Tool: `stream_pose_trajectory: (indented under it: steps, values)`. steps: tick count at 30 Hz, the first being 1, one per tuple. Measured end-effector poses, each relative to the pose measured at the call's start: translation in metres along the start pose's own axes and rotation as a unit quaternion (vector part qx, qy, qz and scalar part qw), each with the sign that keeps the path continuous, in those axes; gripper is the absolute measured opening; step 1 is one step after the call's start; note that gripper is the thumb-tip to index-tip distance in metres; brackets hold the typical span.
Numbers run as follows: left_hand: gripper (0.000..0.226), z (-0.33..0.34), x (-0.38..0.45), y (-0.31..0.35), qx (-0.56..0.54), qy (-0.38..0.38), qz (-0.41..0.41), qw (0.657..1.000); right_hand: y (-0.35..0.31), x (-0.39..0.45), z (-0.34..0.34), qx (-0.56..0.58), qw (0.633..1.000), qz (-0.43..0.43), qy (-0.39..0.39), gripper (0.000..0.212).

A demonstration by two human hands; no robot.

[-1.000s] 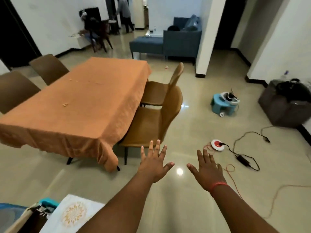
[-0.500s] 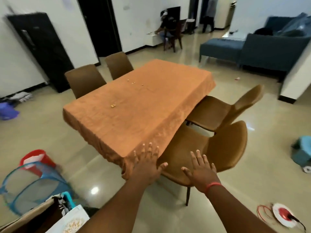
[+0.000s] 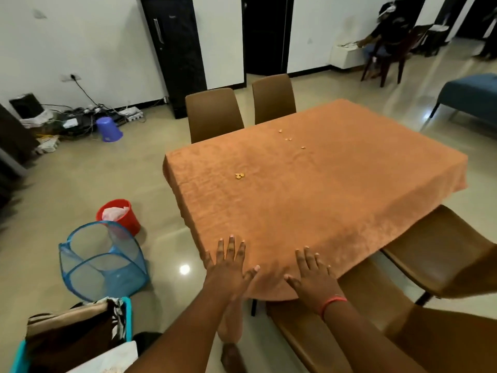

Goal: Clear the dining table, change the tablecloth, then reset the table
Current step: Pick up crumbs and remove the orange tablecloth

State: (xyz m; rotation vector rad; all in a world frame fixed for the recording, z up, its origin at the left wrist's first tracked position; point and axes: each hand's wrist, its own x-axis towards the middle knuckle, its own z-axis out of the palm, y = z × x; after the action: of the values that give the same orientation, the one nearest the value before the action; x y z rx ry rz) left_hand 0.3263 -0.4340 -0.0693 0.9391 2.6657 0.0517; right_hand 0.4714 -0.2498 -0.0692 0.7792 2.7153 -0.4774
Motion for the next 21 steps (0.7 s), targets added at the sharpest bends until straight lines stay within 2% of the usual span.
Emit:
stream_pose_trajectory:
  steps: [2, 4, 7, 10, 15, 21]
  values:
    - [0.089, -0.005, 0.039, -0.009, -0.001, -0.007, 0.0, 1.0, -0.006, 0.041, -0.003, -0.008, 1.0, 0.012, -0.013, 0.093]
    - [0.086, -0.01, 0.074, -0.024, 0.006, -0.031, 0.009, 0.999, -0.014, 0.08, -0.01, -0.01, 0.999, 0.023, -0.039, 0.082]
    - [0.098, -0.023, 0.127, -0.058, 0.011, -0.031, 0.005, 0.999, -0.037, 0.143, -0.026, 0.001, 0.999, 0.027, -0.039, 0.077]
    - [0.097, -0.036, 0.172, -0.087, 0.013, -0.024, -0.008, 1.0, -0.063, 0.199, -0.037, 0.031, 0.998, 0.027, -0.04, 0.078]
    - [0.082, -0.042, 0.221, -0.107, 0.01, -0.052, -0.021, 0.998, -0.089, 0.279, -0.042, 0.013, 0.998, -0.008, -0.056, 0.079]
    - [0.082, -0.03, 0.243, -0.131, 0.008, -0.112, -0.05, 0.992, -0.118, 0.363, -0.052, -0.004, 0.997, -0.049, -0.054, 0.074]
